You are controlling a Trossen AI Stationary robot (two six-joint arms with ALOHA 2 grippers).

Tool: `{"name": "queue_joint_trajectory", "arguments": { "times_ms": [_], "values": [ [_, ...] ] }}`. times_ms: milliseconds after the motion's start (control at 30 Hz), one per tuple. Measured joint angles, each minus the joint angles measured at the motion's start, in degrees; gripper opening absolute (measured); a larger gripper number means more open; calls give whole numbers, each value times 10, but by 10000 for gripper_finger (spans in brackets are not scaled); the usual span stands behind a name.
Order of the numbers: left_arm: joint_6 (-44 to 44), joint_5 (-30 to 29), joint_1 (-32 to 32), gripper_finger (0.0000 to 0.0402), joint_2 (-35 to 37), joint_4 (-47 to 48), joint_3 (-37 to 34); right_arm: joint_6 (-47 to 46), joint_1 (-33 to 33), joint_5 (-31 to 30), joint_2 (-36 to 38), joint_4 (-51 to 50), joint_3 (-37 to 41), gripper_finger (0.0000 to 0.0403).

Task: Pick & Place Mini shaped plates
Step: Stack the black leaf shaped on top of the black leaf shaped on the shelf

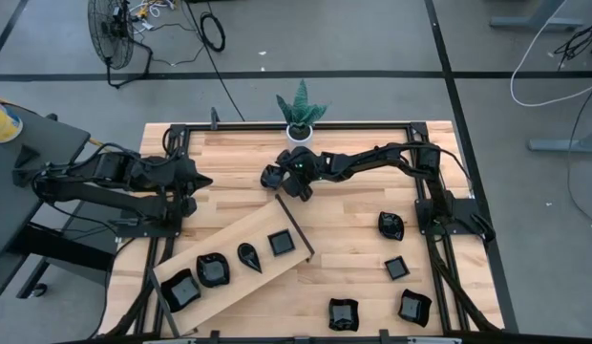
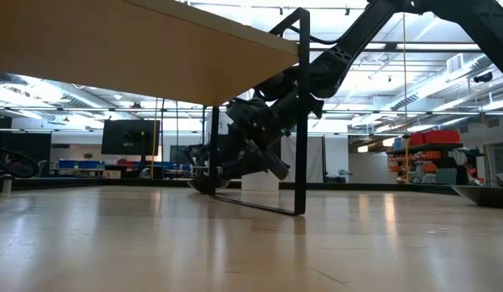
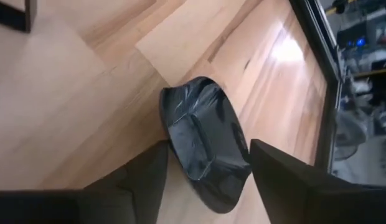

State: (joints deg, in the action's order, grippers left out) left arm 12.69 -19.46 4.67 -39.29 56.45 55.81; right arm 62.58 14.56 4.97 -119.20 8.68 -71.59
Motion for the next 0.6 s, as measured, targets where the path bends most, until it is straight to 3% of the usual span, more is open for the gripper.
{"name": "queue_joint_trajectory", "arguments": {
  "times_ms": [333,600],
  "values": [
    [2,0,0,23,0,0,0,-154,-2,-17,5,-29,0,253],
    [2,0,0,23,0,-1,0,-167,-6,-15,64,-72,0,251]
  ]
}}
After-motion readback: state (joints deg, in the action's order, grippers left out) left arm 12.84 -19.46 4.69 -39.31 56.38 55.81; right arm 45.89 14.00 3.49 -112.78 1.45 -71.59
